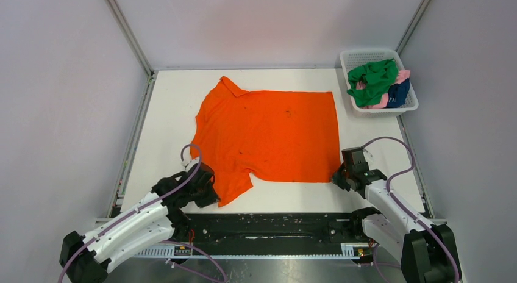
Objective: Fold and stack the t-shirts
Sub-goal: Grab the side of the flattened tshirt closest away from the robot with both arms, then fold the flattened tshirt in 1/3 of the way
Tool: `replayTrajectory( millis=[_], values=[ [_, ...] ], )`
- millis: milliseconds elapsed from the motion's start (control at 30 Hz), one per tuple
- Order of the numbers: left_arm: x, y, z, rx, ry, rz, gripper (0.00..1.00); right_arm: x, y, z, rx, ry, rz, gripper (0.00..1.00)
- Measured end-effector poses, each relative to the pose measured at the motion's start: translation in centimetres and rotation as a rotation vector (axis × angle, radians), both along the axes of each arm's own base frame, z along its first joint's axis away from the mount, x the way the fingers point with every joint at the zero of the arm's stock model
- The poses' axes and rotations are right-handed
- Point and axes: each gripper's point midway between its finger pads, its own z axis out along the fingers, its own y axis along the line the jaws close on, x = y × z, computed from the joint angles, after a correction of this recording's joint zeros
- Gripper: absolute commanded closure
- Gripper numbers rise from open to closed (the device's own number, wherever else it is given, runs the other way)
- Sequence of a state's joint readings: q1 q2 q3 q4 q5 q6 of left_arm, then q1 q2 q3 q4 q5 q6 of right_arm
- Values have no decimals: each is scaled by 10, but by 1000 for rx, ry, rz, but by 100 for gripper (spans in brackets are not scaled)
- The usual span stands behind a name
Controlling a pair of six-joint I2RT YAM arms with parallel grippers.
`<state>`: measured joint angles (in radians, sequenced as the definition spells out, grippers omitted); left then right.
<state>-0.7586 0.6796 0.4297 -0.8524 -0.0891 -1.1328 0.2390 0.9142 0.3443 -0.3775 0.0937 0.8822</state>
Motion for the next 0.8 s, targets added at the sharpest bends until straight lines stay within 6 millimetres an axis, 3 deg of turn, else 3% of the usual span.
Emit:
replayTrajectory(
  millis=[233,400,600,800],
  values=[
    [7,-16,14,-48,-22,-52,100,3,1,3,-22,-2,54,100],
    [20,-29,34,-69,-57,-77,100,18,3,21,-38,-56,103,100],
    [48,-32,59,-91,-115,-46,100,30,8,38,-43,-101,154,100],
    [93,-22,90,-120,-181,41,100,46,11,53,-58,-121,180,100]
  ],
)
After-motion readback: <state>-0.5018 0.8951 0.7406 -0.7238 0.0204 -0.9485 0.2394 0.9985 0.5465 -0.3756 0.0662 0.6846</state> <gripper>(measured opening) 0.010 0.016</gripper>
